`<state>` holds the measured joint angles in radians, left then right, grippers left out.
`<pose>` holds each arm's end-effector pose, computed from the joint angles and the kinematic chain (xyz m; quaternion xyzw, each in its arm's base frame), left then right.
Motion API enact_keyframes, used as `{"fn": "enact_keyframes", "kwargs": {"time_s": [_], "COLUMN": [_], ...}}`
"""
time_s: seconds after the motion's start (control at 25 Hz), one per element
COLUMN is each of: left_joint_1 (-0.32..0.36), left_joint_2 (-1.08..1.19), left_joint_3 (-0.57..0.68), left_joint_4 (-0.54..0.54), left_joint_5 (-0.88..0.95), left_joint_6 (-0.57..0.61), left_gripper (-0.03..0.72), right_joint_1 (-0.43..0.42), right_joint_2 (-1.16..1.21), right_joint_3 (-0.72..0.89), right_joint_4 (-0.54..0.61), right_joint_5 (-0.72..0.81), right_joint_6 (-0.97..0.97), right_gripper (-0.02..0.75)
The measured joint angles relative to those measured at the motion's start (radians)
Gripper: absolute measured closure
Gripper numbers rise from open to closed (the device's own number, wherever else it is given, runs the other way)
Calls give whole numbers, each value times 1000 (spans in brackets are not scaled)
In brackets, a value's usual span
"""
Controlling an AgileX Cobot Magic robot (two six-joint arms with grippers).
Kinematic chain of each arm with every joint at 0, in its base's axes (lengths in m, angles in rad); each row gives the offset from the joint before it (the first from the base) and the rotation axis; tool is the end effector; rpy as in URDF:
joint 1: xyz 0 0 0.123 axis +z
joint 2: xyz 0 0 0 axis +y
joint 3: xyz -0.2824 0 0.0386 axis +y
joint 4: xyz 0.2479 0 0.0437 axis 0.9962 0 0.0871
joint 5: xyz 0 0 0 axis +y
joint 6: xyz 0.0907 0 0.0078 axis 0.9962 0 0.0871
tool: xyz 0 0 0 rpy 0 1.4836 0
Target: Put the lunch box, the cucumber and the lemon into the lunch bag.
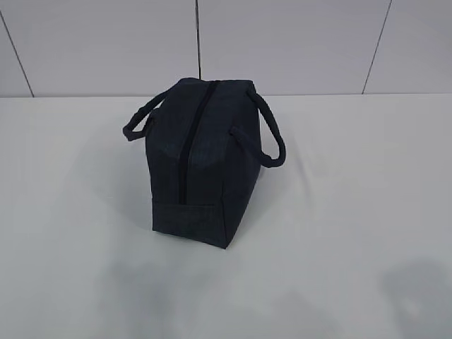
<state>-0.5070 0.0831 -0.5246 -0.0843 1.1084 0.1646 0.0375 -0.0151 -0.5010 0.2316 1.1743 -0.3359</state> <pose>-0.0006 -0.0075 0.2806 0.2909 0.8294 -0.1224 0.4610 -0.0144 0.0188 0.2702 -0.1735 0.8544 0.0429 0.4879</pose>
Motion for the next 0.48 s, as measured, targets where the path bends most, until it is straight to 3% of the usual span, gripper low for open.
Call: {"fn": "enact_keyframes", "kwargs": {"time_s": [0.12, 0.48], "left_joint_1": [43, 278], "left_joint_2": [-66, -71], "left_joint_3": [0, 2], "left_joint_4": [0, -2], "left_joint_5": [0, 0], "left_joint_6": [0, 0], "left_gripper": [317, 317], "right_joint_1": [11, 20], "right_joint_2": [-2, -2], "right_joint_3": [0, 0], "right_joint_4": [0, 0], "right_joint_5": [0, -2], "right_joint_6": [0, 2], "right_gripper": [223, 223]}}
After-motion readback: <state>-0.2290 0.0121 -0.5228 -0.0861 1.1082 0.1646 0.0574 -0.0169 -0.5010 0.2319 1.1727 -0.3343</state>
